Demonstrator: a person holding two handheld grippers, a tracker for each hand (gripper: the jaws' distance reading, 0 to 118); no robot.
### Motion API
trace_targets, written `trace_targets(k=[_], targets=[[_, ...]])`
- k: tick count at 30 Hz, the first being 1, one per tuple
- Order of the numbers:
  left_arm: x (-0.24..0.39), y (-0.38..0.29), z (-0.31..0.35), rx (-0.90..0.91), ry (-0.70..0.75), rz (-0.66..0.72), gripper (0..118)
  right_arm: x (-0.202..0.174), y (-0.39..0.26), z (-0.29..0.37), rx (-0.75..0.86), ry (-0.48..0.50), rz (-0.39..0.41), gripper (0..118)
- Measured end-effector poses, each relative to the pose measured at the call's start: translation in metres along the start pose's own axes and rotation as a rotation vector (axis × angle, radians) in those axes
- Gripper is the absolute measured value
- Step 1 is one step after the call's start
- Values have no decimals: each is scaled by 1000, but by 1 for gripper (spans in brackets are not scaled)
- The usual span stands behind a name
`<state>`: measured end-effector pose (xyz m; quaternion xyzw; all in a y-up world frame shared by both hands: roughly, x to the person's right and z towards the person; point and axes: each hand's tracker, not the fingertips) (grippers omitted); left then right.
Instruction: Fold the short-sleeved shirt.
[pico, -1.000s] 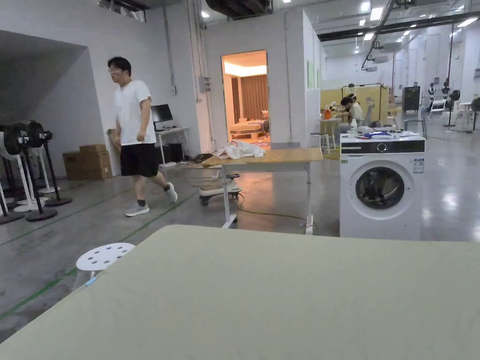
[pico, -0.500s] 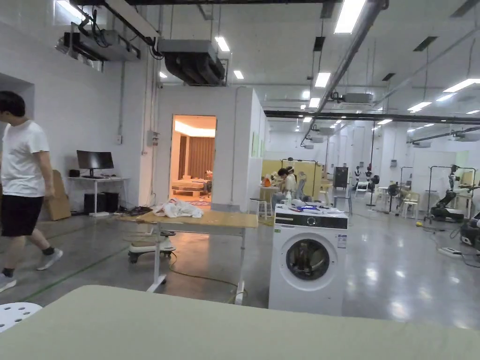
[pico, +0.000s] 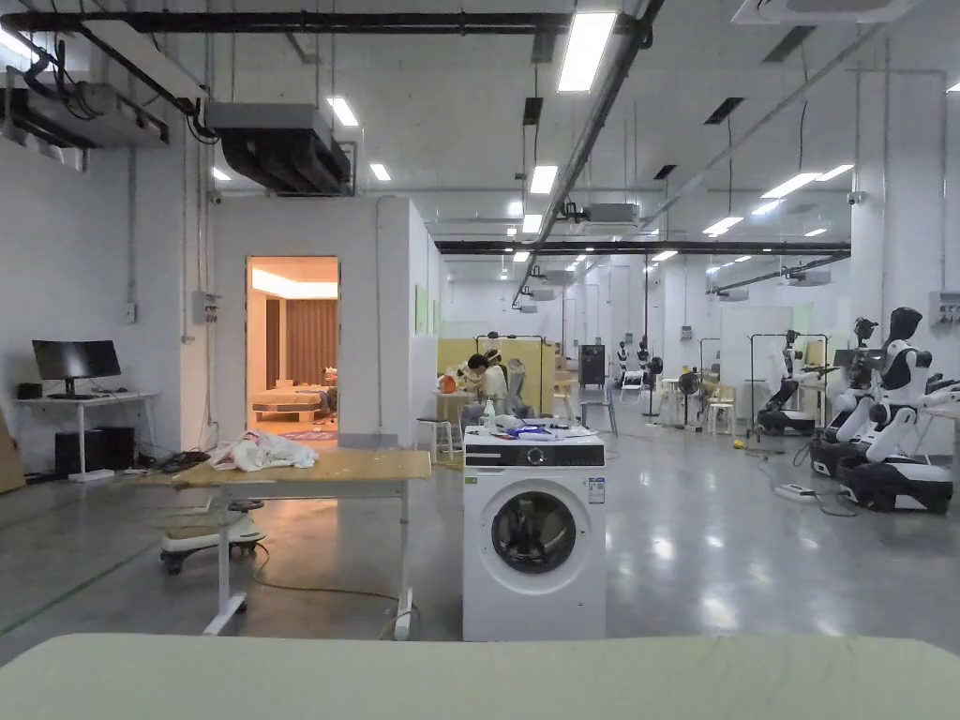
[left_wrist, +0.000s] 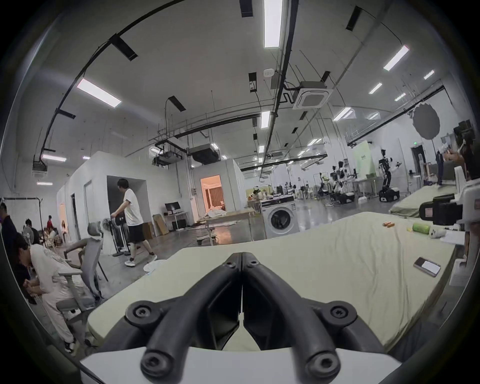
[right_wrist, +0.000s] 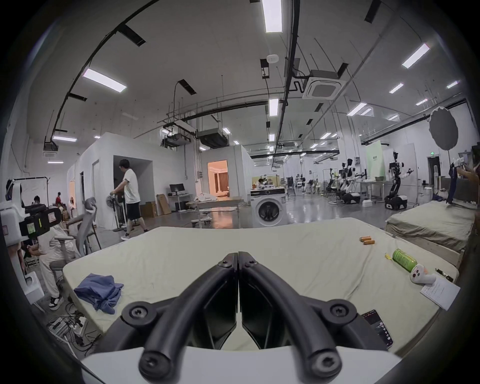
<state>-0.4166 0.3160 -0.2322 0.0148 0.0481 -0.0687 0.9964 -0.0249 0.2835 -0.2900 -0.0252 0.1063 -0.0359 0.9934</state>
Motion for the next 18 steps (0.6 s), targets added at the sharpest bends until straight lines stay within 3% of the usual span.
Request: trace_targets(k=[2, 8, 18], targets=[[-6, -1, 1, -4, -50, 55, 0, 0, 0, 2, 8, -11, -3, 0], [-1, 5, 0, 12, -60, 52, 0, -6, 3, 5, -6, -30, 60, 0], [5, 4, -3, 1, -96, 55, 0, -6, 1, 4, -15, -19, 32, 0]])
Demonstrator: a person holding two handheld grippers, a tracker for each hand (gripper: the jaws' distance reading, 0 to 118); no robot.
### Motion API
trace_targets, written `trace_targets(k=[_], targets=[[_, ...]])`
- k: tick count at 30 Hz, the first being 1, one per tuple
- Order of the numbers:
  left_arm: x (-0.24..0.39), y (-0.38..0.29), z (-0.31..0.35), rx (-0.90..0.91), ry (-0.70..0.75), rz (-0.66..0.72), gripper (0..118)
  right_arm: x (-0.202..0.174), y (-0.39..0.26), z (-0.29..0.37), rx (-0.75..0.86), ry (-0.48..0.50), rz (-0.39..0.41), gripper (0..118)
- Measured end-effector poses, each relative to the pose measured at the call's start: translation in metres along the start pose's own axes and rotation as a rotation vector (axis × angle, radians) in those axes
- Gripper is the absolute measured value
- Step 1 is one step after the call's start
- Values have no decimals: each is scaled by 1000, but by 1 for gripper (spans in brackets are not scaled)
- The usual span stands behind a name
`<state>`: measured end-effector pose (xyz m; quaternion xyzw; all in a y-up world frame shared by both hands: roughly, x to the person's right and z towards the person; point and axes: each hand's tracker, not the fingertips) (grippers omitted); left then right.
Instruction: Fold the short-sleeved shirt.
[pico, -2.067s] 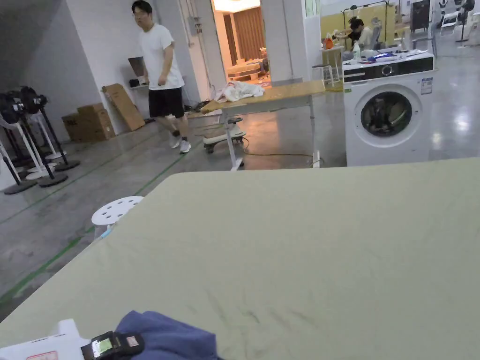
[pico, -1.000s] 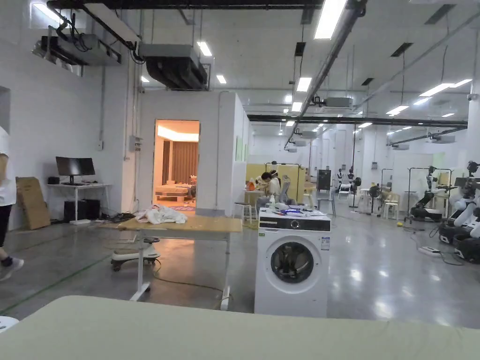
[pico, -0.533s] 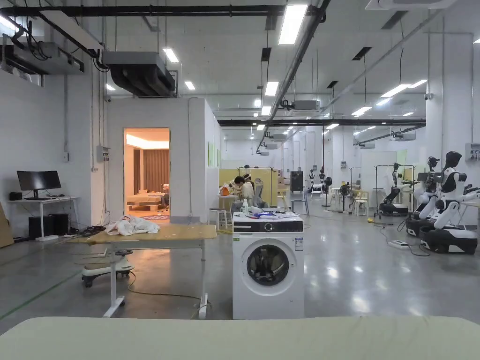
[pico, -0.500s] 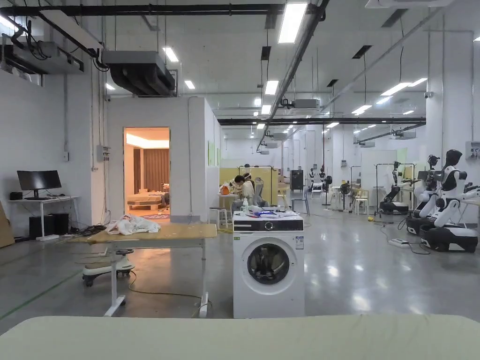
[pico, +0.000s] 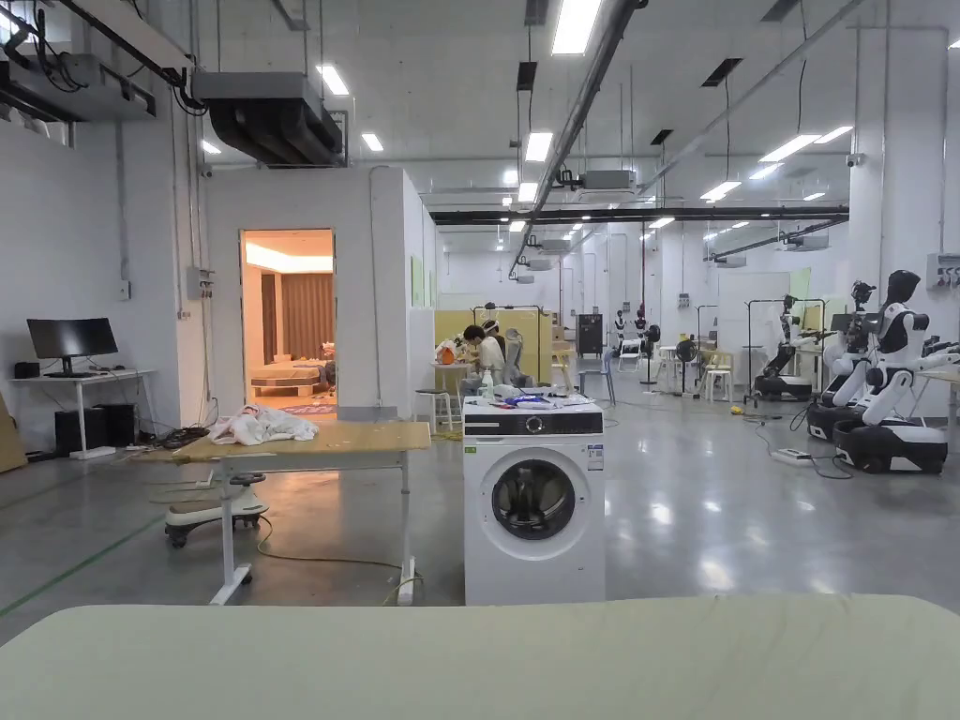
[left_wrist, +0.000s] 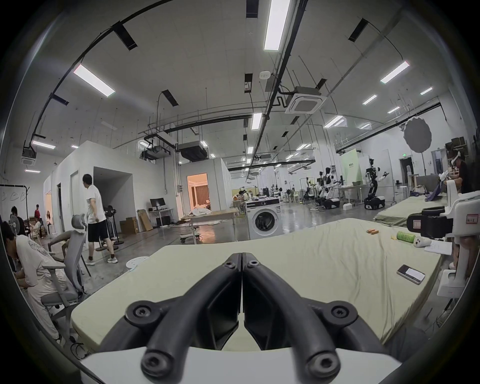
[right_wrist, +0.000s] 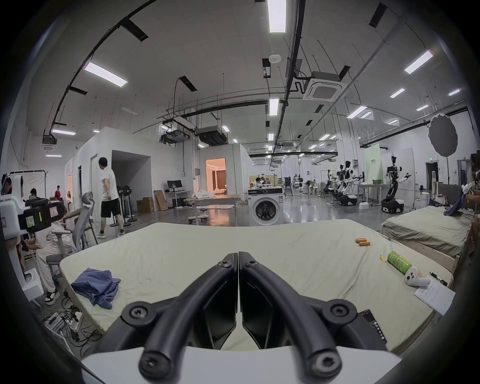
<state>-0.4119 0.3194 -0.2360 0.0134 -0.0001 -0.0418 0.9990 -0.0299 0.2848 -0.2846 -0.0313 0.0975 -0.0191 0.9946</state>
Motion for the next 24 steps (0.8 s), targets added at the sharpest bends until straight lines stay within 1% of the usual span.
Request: trace_targets(k=[1, 2, 3, 4, 5, 6, 7, 8, 10, 11, 12, 14, 21, 22, 23, 24], targets=[[0, 1, 0, 1, -2, 3, 3, 0, 0, 0, 1, 3, -4, 0], [1, 1, 0, -1, 2, 6, 15, 1, 0, 0, 4, 2, -8, 11], [1, 1, -1, -6, 3, 6, 32, 1, 1, 0, 6, -4, -10, 31], [1, 0, -3, -12, 5, 4, 55, 1, 1, -1, 6, -5, -12, 53], [2, 1, -4, -18, 6, 0, 82, 1, 1, -1, 8, -8, -14, 74], [3, 1, -4, -20, 12, -7, 96, 1, 1, -1, 17, -13, -14, 79], [4, 0, -3, -10, 19, -14, 104, 1, 3, 1, 26, -18, -14, 82], [5, 1, -3, -5, 22, -16, 109, 1, 4, 1, 30, -19, -17, 86], [6, 4, -2, -9, 21, -12, 110, 1, 6, 2, 40, -12, -27, 99], [6, 4, -2, -9, 18, -7, 111, 0, 7, 3, 48, -11, -33, 110], [6, 4, -2, -6, 17, -4, 111, -1, 8, 3, 54, -11, -32, 118], [6, 4, -2, 4, 17, 6, 112, -3, 9, 4, 83, 5, -24, 118], [5, 5, -5, -8, 19, 53, 112, -12, 11, -4, 18, -7, 37, 118], [5, 5, -5, -8, 23, 55, 112, -13, 12, -6, 10, -4, 22, 118], [5, 5, -6, -5, 24, 58, 112, -15, 12, -9, -15, -7, -25, 118], [5, 5, -6, -6, 24, 61, 112, -16, 15, -11, -48, -5, -52, 118]])
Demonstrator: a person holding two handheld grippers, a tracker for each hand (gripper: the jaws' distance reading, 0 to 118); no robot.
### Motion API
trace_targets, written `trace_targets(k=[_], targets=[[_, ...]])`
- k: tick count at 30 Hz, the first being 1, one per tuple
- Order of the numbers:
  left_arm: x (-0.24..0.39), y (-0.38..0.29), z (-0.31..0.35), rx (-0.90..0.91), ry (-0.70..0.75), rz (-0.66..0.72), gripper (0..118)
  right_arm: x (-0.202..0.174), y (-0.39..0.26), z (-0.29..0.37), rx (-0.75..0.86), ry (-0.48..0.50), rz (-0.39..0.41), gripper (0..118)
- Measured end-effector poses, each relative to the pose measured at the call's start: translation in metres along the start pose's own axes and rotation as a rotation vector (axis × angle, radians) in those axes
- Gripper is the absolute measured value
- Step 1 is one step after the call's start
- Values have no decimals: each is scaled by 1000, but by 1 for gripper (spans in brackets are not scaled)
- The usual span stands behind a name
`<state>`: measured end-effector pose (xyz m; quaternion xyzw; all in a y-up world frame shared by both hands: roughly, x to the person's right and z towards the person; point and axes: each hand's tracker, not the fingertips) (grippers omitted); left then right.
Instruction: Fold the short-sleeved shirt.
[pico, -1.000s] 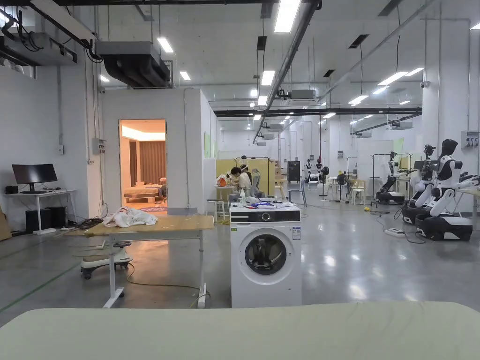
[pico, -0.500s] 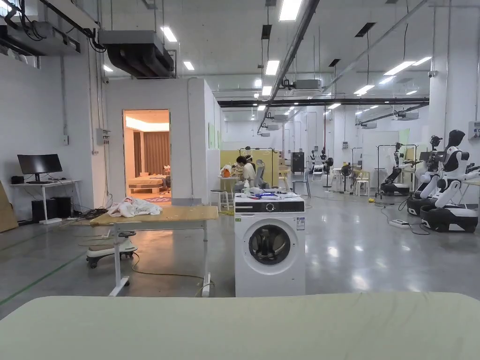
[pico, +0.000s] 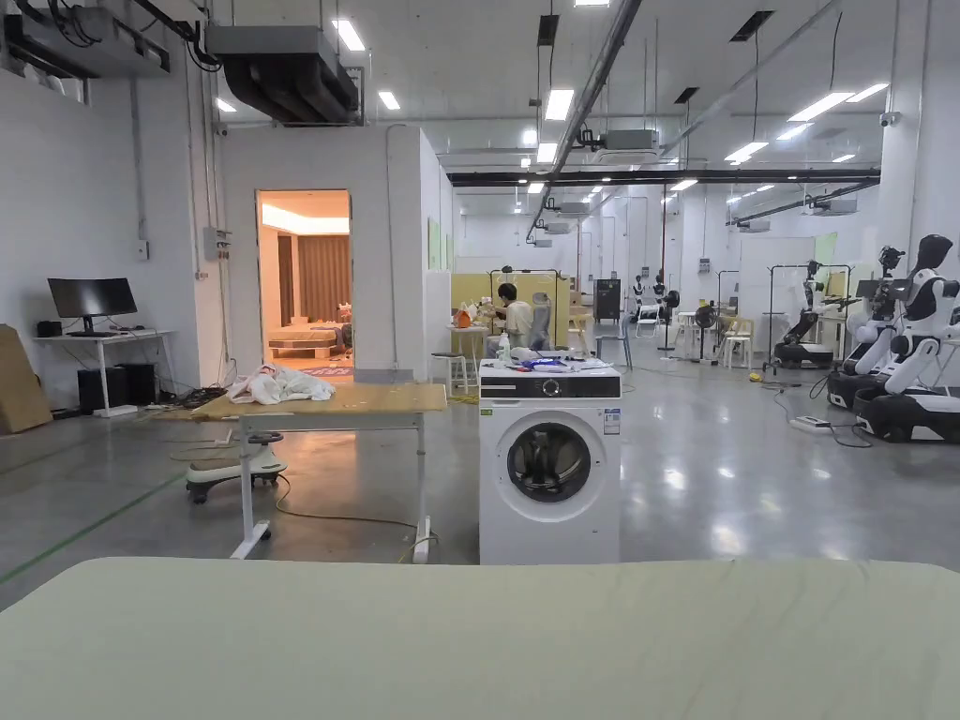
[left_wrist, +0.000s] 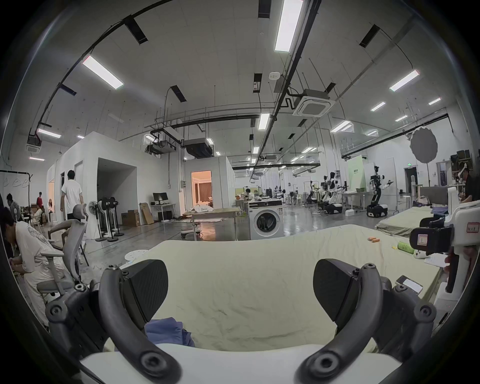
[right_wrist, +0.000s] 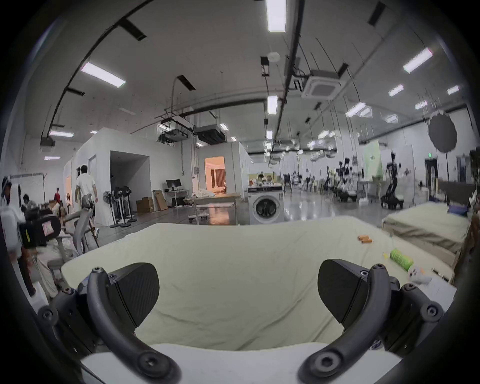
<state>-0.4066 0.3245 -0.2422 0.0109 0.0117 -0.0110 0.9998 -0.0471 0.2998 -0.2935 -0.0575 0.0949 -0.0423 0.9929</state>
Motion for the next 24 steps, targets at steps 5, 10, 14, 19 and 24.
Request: trace_targets(k=[5, 10, 14, 19, 24], targets=[[-1, 3, -2, -19, -15, 16, 112, -19, 15, 3, -121, -127, -100, 118], [0, 4, -3, -19, -47, 53, 112, -29, 25, 10, -152, -24, -225, 118], [-2, 5, 2, -16, -52, 70, 112, -29, 33, 14, -117, -37, -204, 118], [-3, 8, 12, -5, -43, 68, 112, -27, 40, 29, -53, -87, -228, 118], [-2, 13, 21, 16, -52, 92, 112, -29, 40, 37, -50, -152, -195, 118]])
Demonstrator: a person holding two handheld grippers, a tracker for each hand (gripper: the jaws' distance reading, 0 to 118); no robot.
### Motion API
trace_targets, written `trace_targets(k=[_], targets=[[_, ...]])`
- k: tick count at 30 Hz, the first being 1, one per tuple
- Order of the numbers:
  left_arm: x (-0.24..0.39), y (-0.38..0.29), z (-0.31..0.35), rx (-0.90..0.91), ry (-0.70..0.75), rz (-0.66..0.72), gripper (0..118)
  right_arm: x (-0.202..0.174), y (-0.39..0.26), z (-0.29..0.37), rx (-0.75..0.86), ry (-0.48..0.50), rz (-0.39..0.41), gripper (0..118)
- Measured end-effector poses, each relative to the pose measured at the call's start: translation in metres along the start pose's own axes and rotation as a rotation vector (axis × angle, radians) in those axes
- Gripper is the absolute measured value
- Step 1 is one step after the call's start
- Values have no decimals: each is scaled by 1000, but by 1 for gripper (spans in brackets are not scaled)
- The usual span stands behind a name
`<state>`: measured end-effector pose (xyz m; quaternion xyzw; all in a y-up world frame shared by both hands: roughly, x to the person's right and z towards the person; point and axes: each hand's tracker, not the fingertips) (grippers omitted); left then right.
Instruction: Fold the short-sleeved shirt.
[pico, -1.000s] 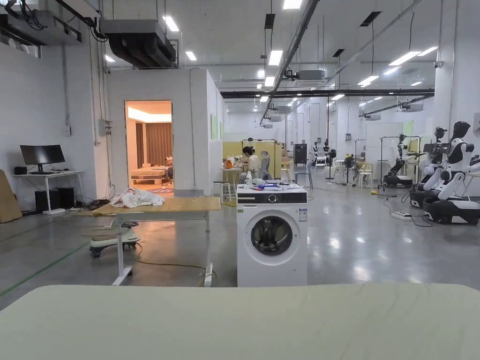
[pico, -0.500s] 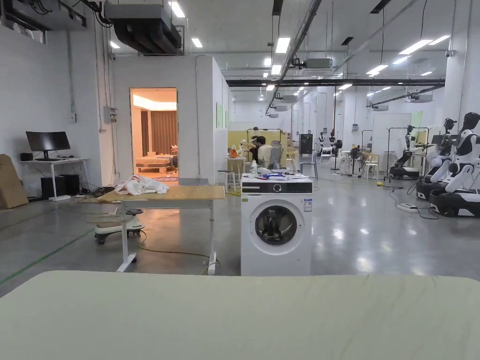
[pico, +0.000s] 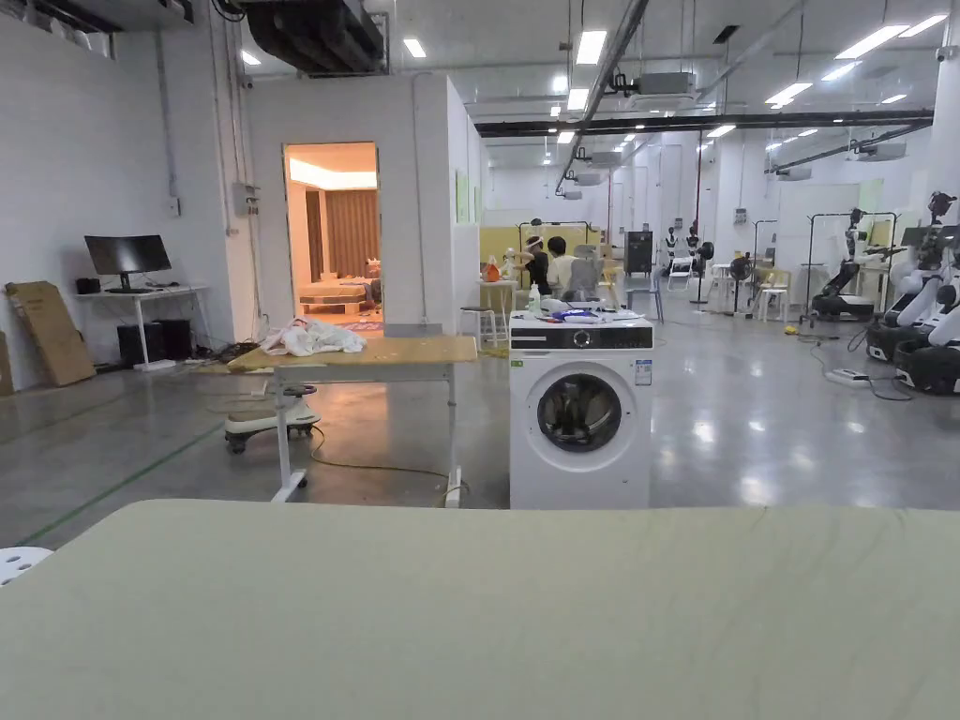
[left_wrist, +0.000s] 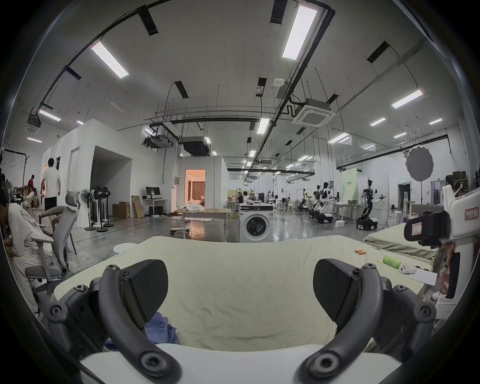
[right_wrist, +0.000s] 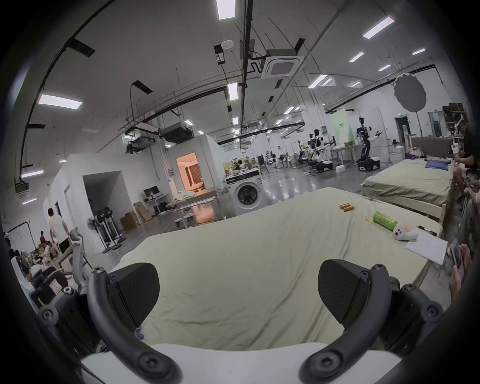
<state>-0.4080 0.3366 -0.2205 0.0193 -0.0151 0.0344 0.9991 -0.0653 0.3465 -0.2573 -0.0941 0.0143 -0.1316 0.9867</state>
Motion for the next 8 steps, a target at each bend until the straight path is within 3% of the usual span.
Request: trace_targets(k=[8], targets=[[1, -6, 8, -11, -7, -2, 112, 6, -10, -1, 13, -18, -6, 118]])
